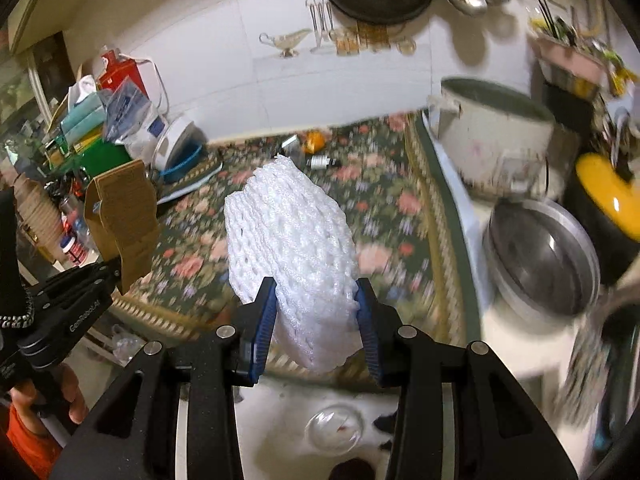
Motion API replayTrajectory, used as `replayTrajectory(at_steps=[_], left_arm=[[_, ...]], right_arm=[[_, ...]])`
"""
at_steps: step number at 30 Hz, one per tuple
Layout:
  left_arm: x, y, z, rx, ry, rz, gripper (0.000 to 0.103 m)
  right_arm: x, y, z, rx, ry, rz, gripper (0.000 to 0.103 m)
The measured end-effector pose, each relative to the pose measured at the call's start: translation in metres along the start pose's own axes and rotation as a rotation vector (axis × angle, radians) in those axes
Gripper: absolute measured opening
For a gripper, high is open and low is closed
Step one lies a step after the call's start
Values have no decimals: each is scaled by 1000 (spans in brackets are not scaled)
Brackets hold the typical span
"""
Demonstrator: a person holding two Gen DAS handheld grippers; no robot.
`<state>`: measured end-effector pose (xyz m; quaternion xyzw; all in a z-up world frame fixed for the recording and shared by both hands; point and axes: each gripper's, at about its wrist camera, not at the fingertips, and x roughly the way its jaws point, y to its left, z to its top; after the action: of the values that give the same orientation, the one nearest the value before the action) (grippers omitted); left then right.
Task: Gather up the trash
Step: 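Carry the cardboard sleeve with the left gripper while the right gripper carries the foam net toward the bin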
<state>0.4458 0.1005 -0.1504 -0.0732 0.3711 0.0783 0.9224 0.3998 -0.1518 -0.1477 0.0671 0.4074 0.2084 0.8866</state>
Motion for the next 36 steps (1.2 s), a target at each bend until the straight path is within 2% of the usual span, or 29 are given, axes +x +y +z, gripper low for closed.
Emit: replayTrajectory(at_steps=[8,16,24,31,36], left_arm=[[-34,31,-76,50,91,-33,0],[-29,36,-136,54,220,-66,0],[25,21,-211,35,346,-61,0],[96,10,-288,-46,399,-14,0],[151,6,-344,-87,432,5,0]], right_arm=[[-15,47,-67,66,72,-37,36],[-19,57,-112,65,157,-81,36],[21,29,-163,59,256,-112,36],[94,-17,-225,31,346,-106,36],[161,-51,-283,35,431,-109,37]])
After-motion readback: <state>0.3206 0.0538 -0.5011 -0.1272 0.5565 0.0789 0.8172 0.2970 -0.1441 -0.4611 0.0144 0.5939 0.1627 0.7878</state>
